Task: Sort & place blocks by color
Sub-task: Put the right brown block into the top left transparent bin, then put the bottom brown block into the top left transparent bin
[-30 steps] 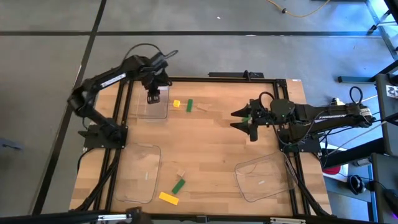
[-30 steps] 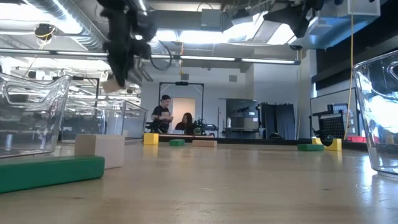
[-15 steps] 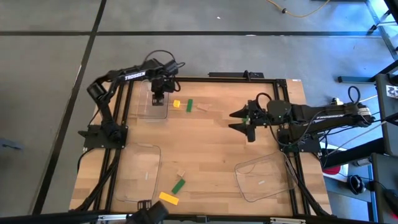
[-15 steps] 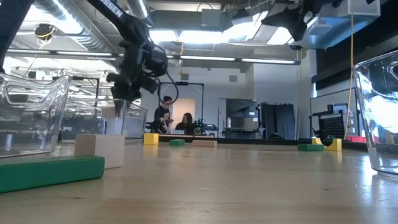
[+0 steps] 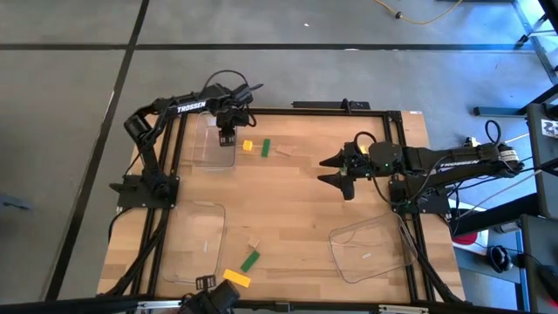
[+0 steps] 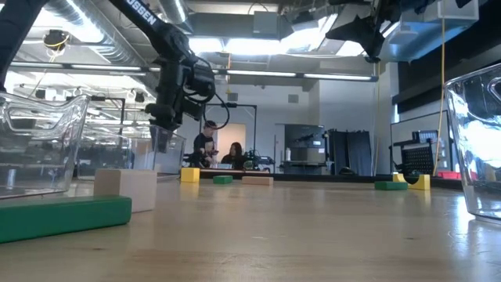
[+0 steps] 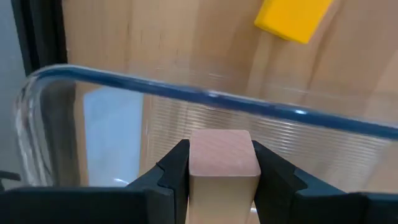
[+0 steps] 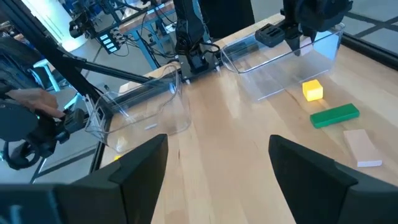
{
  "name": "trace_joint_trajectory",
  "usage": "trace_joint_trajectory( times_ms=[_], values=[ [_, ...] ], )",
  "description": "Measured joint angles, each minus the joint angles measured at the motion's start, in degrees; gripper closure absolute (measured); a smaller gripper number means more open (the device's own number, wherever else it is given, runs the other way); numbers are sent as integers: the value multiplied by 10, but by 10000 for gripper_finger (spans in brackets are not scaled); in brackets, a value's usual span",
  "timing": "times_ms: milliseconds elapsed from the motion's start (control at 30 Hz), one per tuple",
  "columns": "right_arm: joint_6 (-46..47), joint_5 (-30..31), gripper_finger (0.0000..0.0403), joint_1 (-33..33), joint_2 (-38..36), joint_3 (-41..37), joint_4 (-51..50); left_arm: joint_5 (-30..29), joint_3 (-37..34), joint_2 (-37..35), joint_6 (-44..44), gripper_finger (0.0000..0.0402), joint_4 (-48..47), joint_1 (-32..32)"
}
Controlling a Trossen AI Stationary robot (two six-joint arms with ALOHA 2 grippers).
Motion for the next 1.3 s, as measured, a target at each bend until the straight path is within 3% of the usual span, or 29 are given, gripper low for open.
trace_joint_trajectory(
  times_ms=[367, 633, 967, 1100, 1300],
  values=[
    [15, 0, 122, 0, 0, 0, 0, -3, -71, 0, -5, 283, 61, -27],
    [14, 0, 122, 0, 0, 0, 0, -46, -84, 0, -16, 281, 91, -40],
    [13, 0, 122, 0, 0, 0, 0, -98, -84, 0, -25, 213, 90, -39],
    [13, 0, 122, 0, 0, 0, 0, -101, -70, -5, -16, 199, 50, -39],
    [30, 0, 122, 0, 0, 0, 4, -98, 26, -5, -41, 195, -71, -39]
  ],
)
